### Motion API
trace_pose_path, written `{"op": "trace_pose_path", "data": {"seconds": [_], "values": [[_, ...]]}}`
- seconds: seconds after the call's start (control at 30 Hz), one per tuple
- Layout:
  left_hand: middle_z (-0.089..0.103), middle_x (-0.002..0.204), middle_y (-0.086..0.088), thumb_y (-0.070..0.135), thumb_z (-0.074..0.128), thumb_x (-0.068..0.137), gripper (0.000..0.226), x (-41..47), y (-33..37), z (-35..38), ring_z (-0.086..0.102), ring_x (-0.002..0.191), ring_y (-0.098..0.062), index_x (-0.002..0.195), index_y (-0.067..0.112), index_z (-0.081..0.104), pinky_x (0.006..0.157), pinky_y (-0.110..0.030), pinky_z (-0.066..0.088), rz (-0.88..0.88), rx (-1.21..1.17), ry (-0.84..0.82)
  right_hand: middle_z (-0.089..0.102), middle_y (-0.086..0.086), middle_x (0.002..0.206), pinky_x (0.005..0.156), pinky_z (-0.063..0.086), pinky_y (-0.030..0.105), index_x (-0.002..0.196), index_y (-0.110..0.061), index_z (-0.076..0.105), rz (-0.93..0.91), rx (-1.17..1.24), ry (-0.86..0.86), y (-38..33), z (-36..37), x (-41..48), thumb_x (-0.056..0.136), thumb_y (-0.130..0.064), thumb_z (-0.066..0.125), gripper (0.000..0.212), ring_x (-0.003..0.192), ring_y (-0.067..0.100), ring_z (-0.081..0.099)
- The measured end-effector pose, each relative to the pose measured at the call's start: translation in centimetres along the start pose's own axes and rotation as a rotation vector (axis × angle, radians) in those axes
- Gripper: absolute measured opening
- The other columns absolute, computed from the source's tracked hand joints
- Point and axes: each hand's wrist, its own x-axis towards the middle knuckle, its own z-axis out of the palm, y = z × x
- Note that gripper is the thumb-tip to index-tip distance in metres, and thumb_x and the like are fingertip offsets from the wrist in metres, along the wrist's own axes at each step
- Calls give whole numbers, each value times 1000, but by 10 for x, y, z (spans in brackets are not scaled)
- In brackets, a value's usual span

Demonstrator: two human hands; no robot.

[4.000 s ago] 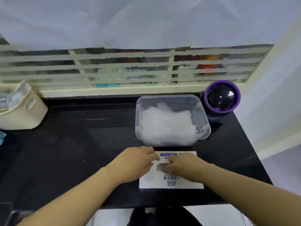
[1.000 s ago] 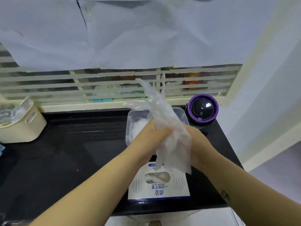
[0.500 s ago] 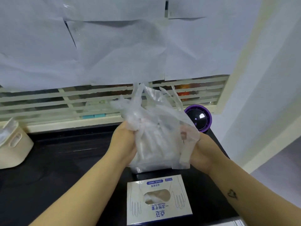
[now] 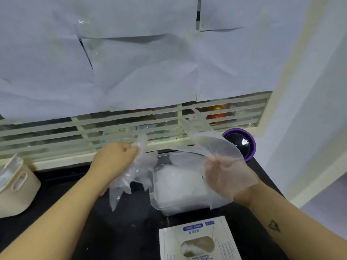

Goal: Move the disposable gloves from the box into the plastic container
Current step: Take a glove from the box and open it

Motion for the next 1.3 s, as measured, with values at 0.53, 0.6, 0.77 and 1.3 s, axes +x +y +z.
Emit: {"op": "trace_pose_path", "data": {"seconds": [0.53, 0.6, 0.77, 1.3], "values": [[76, 90, 0, 36, 61, 93, 19, 9, 33, 27, 72, 79, -14, 96, 22, 74, 72, -26, 54, -76, -614, -624, 59, 10, 65, 45, 51, 23, 81, 1, 70, 380, -270, -153, 2, 24, 11, 58, -27, 69, 37, 43, 11, 46], [73, 78, -2, 34, 64, 92, 19, 13, 26, 28, 67, 65, -14, 79, 24, 74, 67, -28, 49, -114, -638, -536, 67, 15, 81, 51, 56, 29, 110, -1, 67, 342, -223, -93, -1, 12, 25, 62, -36, 68, 59, 57, 18, 57], [74, 77, 2, 33, 60, 94, 22, 16, 5, 29, 69, 67, -9, 79, 24, 74, 67, -26, 50, -160, -565, -355, 68, 15, 115, 90, 52, 47, 116, -23, 61, 132, -191, -91, -14, -21, 46, 84, -68, 40, 59, 105, 36, 64], [71, 81, 3, 38, 58, 94, 22, 35, -14, 31, 65, 75, -11, 81, 28, 73, 77, -33, 49, -64, -556, -509, 72, -9, 85, 70, 51, 13, 91, -26, 68, -421, -1196, -22, -30, -3, 70, 88, -11, 65, 17, 78, 2, 66]]}}
